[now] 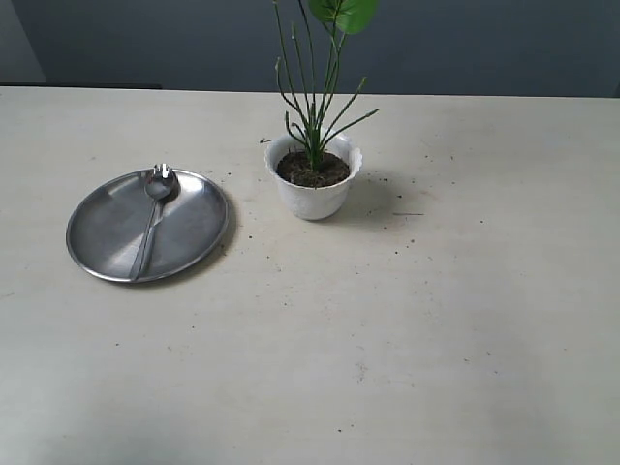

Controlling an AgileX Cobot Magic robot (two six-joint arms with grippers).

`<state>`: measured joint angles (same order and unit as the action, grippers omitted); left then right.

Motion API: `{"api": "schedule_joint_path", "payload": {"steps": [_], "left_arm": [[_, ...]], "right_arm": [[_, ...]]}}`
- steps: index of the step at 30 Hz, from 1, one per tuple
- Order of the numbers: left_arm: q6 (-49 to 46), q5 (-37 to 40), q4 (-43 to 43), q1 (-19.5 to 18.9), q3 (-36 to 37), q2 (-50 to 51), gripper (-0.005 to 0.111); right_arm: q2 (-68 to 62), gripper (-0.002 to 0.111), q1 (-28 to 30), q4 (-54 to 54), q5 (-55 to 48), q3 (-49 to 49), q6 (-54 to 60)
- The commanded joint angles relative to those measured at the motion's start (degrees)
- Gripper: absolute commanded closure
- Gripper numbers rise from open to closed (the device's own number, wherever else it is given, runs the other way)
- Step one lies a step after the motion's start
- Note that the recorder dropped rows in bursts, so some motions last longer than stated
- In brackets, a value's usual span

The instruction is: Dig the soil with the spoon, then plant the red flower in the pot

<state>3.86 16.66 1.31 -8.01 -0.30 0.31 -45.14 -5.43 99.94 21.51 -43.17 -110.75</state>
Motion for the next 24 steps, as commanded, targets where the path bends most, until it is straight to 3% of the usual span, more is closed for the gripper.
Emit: {"api": "schedule_joint_path", "payload": {"steps": [1,4,8,14,24], "left_arm": [[0.04,-0.33,-0.23,0.11,0.3,-0.31,0.106],[0.04,-0.33,-0.23,0.11,0.3,-0.31,0.106],[0.04,-0.33,-0.23,0.11,0.3,-0.31,0.106],[0.04,-0.33,-0.23,0.11,0.3,-0.31,0.106],[0.04,-0.33,-0.23,0.11,0.3,-0.31,0.106]], "right_arm": [[0.29,0.109,-0.02,0.01,0.65,0.17,2.48],[4.05,0.109,0.22,0.01,0.63,1.3,8.27],[16.93,0.109,0.49,0.01,-10.87,8.34,8.66],[30.62,0.109,6.06,0.01,-12.21,15.01,9.39],[34.06,0.109,6.06,0.01,-13.64,22.26,10.79]]}}
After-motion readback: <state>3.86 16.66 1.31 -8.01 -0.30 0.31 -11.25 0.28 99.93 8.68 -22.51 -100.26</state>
